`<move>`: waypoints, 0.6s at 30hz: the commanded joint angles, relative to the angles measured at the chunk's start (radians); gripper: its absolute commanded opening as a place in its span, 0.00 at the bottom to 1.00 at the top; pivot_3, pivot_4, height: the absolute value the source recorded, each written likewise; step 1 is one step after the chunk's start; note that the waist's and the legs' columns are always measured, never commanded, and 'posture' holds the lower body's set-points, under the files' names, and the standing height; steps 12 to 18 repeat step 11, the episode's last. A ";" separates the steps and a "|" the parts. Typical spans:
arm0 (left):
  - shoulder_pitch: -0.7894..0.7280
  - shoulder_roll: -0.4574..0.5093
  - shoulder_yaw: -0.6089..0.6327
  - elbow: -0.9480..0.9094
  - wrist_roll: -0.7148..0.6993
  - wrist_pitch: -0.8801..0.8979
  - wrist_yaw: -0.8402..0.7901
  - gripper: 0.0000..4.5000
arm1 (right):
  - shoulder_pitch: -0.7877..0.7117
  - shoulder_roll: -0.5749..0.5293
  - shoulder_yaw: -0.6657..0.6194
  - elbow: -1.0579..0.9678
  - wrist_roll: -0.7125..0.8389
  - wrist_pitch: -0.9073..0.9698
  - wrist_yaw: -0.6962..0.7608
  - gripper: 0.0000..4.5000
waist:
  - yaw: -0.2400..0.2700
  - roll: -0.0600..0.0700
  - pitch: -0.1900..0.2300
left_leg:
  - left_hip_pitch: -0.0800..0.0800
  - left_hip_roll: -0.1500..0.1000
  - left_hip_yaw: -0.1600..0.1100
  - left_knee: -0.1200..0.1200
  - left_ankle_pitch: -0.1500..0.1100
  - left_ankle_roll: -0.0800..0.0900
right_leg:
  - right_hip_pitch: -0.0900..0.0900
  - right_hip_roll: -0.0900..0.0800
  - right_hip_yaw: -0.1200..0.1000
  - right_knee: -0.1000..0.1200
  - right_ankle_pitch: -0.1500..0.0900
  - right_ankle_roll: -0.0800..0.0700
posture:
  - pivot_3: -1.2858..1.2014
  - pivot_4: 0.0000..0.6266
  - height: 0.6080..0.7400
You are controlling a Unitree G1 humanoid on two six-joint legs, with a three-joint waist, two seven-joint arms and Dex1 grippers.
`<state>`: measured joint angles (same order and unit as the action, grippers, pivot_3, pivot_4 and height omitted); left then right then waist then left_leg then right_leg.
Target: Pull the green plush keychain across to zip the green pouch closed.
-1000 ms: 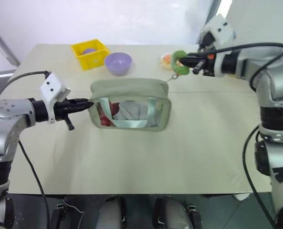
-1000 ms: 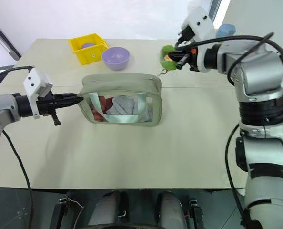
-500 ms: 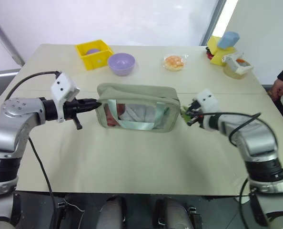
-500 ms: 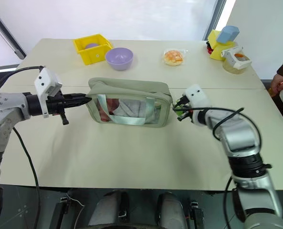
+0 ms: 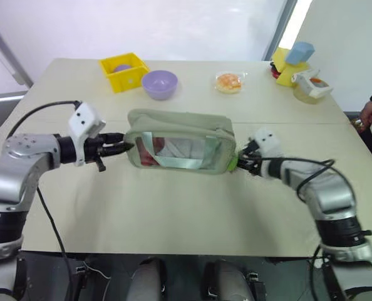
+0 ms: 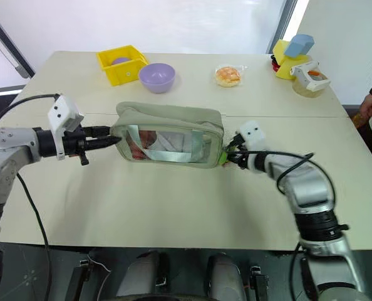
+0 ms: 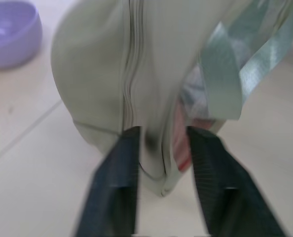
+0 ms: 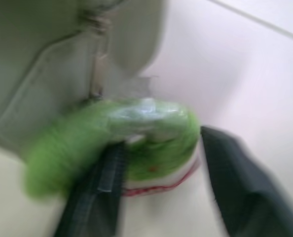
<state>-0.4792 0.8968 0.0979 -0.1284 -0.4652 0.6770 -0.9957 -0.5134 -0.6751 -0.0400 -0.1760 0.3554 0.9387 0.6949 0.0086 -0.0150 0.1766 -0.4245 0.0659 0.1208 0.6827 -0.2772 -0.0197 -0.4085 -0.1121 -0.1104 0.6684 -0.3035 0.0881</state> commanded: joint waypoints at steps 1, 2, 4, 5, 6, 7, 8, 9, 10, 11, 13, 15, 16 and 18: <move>-0.021 0.053 0.066 0.009 -0.034 0.006 -0.046 0.79 | -0.107 -0.116 -0.111 -0.101 0.177 0.055 0.185 0.99 | -0.004 0.001 0.001 | 0.000 0.000 0.000 0.000 0.000 0.000 | 0.000 0.000 0.000 0.000 0.000 0.000 | 0.52 0.24 0.99; -0.020 0.061 0.070 0.010 -0.038 0.007 -0.054 0.90 | -0.119 -0.139 -0.108 -0.110 0.202 0.067 0.213 1.00 | -0.005 0.000 0.001 | -0.001 0.000 0.000 0.000 0.000 0.000 | -0.001 0.000 0.000 0.000 0.000 0.000 | 0.52 0.24 0.99; -0.038 0.078 0.098 0.018 -0.067 0.036 -0.059 0.99 | -0.159 -0.181 -0.105 -0.145 0.268 0.114 0.261 1.00 | -0.007 0.000 0.001 | 0.000 0.001 0.000 -0.001 0.000 0.000 | -0.001 0.001 0.000 -0.001 0.000 0.000 | 0.52 0.24 0.99; -0.054 0.087 0.116 0.031 -0.072 0.050 -0.048 0.99 | -0.185 -0.191 -0.102 -0.163 0.294 0.140 0.265 1.00 | -0.007 0.000 0.000 | 0.000 0.001 0.000 -0.001 0.000 0.000 | -0.001 0.001 0.000 -0.001 0.000 0.000 | 0.52 0.24 0.99; -0.065 0.093 0.126 0.040 -0.075 0.059 -0.039 0.99 | -0.203 -0.198 -0.100 -0.173 0.311 0.158 0.266 1.00 | -0.007 0.000 0.000 | 0.000 0.001 -0.001 -0.001 0.000 0.000 | 0.000 0.001 0.000 0.000 0.000 0.000 | 0.52 0.24 0.99; -0.076 0.100 0.133 0.049 -0.071 0.062 -0.030 0.99 | -0.220 -0.199 -0.098 -0.180 0.324 0.172 0.261 1.00 | -0.007 0.000 0.000 | 0.000 0.001 -0.001 0.000 0.000 0.000 | 0.000 0.001 0.000 0.000 0.000 0.000 | 0.52 0.24 0.99; -0.088 0.113 0.143 0.058 -0.079 0.075 -0.034 0.99 | -0.242 -0.198 -0.096 -0.187 0.343 0.191 0.259 1.00 | -0.007 0.000 0.000 | 0.000 0.001 -0.001 0.000 0.000 0.000 | 0.000 0.001 0.000 0.000 0.000 0.000 | 0.52 0.24 0.99; -0.098 0.123 0.158 0.064 -0.093 0.085 -0.042 0.99 | -0.257 -0.200 -0.092 -0.194 0.354 0.198 0.260 1.00 | -0.006 0.000 0.001 | 0.000 0.001 -0.001 0.000 0.000 0.000 | 0.000 0.000 0.000 0.000 0.000 0.000 | 0.52 0.24 0.99; -0.107 0.128 0.172 0.071 -0.107 0.096 -0.042 0.99 | -0.269 -0.200 -0.088 -0.199 0.359 0.200 0.255 1.00 | -0.006 0.000 0.001 | -0.001 0.001 -0.002 0.000 0.000 0.000 | 0.000 0.000 0.000 0.000 0.000 0.000 | 0.52 0.24 0.99; -0.103 0.136 0.172 0.074 -0.096 0.086 -0.041 0.99 | -0.277 -0.196 -0.084 -0.199 0.356 0.195 0.243 1.00 | -0.006 0.000 0.001 | -0.001 0.000 -0.002 0.000 0.000 0.000 | -0.001 0.000 0.000 -0.001 0.000 0.000 | 0.52 0.24 0.99; -0.103 0.136 0.172 0.074 -0.096 0.086 -0.041 0.99 | -0.277 -0.196 -0.084 -0.199 0.356 0.195 0.243 1.00 | -0.006 0.000 0.001 | -0.001 0.000 -0.002 0.000 0.000 0.000 | -0.001 0.000 0.000 -0.001 0.000 0.000 | 0.52 0.24 0.99; -0.103 0.136 0.172 0.074 -0.096 0.086 -0.041 0.99 | -0.277 -0.196 -0.084 -0.199 0.356 0.195 0.243 1.00 | -0.006 0.000 0.001 | -0.001 0.000 -0.002 0.000 0.000 0.000 | -0.001 0.000 0.000 -0.001 0.000 0.000 | 0.52 0.24 0.99; -0.103 0.136 0.172 0.074 -0.096 0.086 -0.041 0.99 | -0.277 -0.196 -0.084 -0.199 0.356 0.195 0.243 1.00 | -0.006 0.000 0.001 | -0.001 0.000 -0.002 0.000 0.000 0.000 | -0.001 0.000 0.000 -0.001 0.000 0.000 | 0.52 0.24 0.99; -0.103 0.136 0.172 0.074 -0.096 0.086 -0.041 0.99 | -0.277 -0.196 -0.084 -0.199 0.356 0.195 0.243 1.00 | -0.006 0.000 0.001 | -0.001 0.000 -0.002 0.000 0.000 0.000 | -0.001 0.000 0.000 -0.001 0.000 0.000 | 0.52 0.24 0.99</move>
